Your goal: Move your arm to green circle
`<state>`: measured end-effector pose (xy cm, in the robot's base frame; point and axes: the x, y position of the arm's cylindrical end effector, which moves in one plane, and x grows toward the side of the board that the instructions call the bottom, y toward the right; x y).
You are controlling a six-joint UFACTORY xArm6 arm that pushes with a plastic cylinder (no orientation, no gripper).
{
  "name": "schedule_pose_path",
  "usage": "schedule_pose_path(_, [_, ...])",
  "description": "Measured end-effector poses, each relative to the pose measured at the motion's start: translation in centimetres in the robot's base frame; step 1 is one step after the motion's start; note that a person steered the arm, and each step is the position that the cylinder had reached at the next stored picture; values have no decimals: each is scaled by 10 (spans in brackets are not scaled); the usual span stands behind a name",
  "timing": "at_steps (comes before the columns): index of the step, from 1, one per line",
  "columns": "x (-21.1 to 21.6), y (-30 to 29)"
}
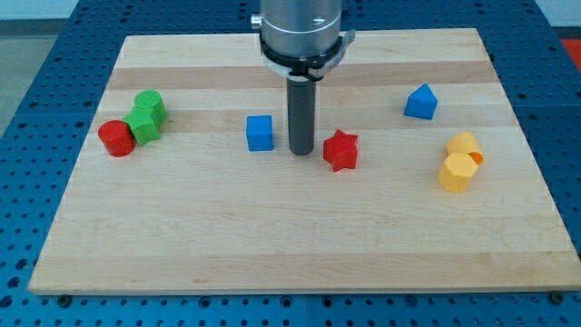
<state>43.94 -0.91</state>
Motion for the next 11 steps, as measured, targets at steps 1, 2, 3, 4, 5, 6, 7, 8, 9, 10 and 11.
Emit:
schedule_pose_path(1, [-1, 10])
schedule_pose_path(2, [-25, 20])
schedule_pose_path(3, [-24, -29])
schedule_pose_path(4, [-38, 8])
schedule_pose_path(5, [-78, 3])
schedule_pose_path(6, [-107, -41])
schedule_pose_path(7, [-142, -112])
schedule_pose_path(8, [-144, -227])
schedule_pose_path(9, [-126, -292])
schedule_pose_path(10, [-73, -231])
schedule_pose_path(11, [-76, -182])
